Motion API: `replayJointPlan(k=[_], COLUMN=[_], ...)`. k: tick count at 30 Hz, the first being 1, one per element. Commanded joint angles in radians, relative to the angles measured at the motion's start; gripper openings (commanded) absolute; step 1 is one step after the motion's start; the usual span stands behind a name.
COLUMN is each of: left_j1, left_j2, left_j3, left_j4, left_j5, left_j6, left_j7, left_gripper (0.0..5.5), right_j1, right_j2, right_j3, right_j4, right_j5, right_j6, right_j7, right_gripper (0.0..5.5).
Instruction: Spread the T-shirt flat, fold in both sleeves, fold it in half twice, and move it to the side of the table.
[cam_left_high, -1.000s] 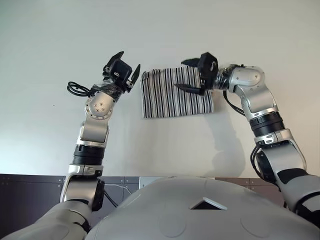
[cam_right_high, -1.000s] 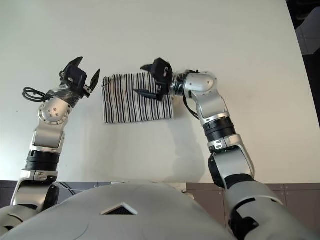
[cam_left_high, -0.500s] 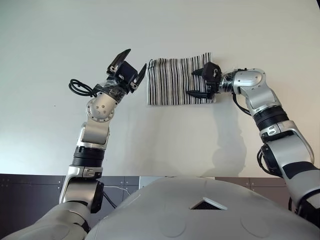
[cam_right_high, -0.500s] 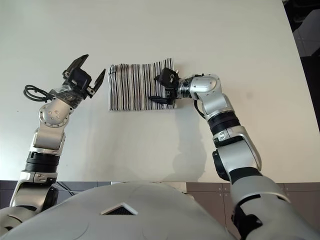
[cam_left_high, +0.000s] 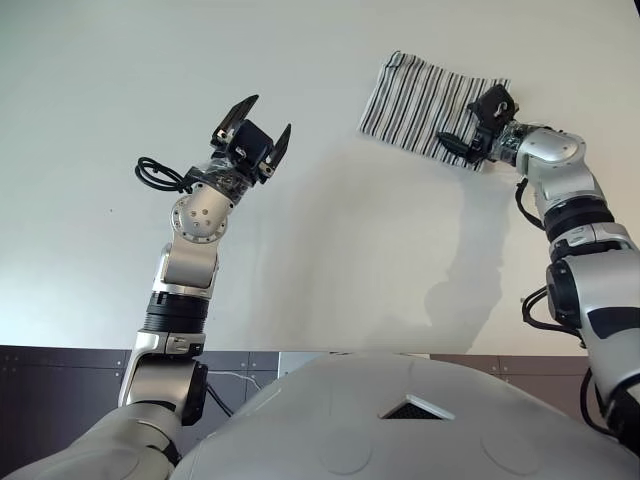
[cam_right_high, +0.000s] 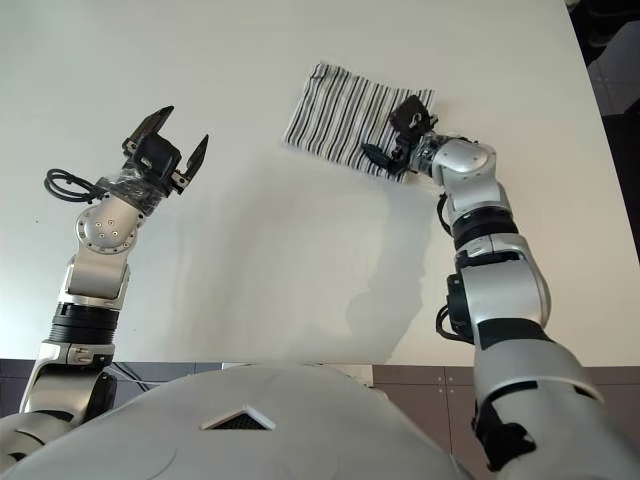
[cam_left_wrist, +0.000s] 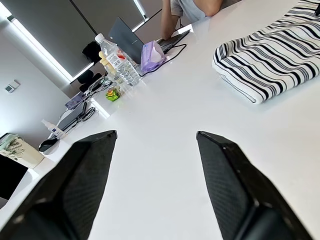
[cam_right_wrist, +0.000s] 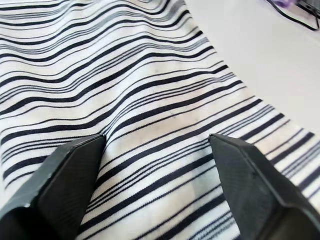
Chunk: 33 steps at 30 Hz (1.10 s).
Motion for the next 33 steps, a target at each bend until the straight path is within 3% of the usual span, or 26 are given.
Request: replayJointPlan(k=[1, 10, 15, 21, 25, 33], left_j1=[0.0, 0.045, 0.057, 0.055, 0.048, 0.086], left_j2=[0.003, -0.002, 0.002, 0.004, 0.004, -0.013], left_j3=[0.009, 0.001, -0.005, -0.008, -0.008, 0.008], left_j4=[-0.008, -0.026, -0.029, -0.024, -0.017, -0.035], left_j5=[0.01, 0.032, 0.04, 0.042, 0.042, 0.051], left_j6=[0.003, 0.015, 0.019, 0.02, 0.018, 0.021], left_j7=[0.009, 0.033, 0.029, 0.029, 0.03, 0.069], left_gripper=[2.96, 2.96, 2.96, 2.96, 2.96, 2.96], right_j1=[0.081, 0.314, 0.478, 0.508, 0.482, 0.298], right_j2=[-0.05, -0.088, -0.119, -0.1, -0.08, -0.147], right_j3=[-0.15, -0.508, -0.587, -0.65, -0.66, -0.48], right_j4=[0.153, 0.228, 0.242, 0.24, 0.23, 0.048], right_j5=[0.069, 0.29, 0.305, 0.333, 0.323, 0.129], right_j6=[0.199, 0.301, 0.307, 0.336, 0.31, 0.031], right_j7=[-0.19, -0.613, -0.73, -0.788, -0.777, -0.728], right_gripper=[3.79, 3.79, 3.79, 3.79, 3.79, 3.79])
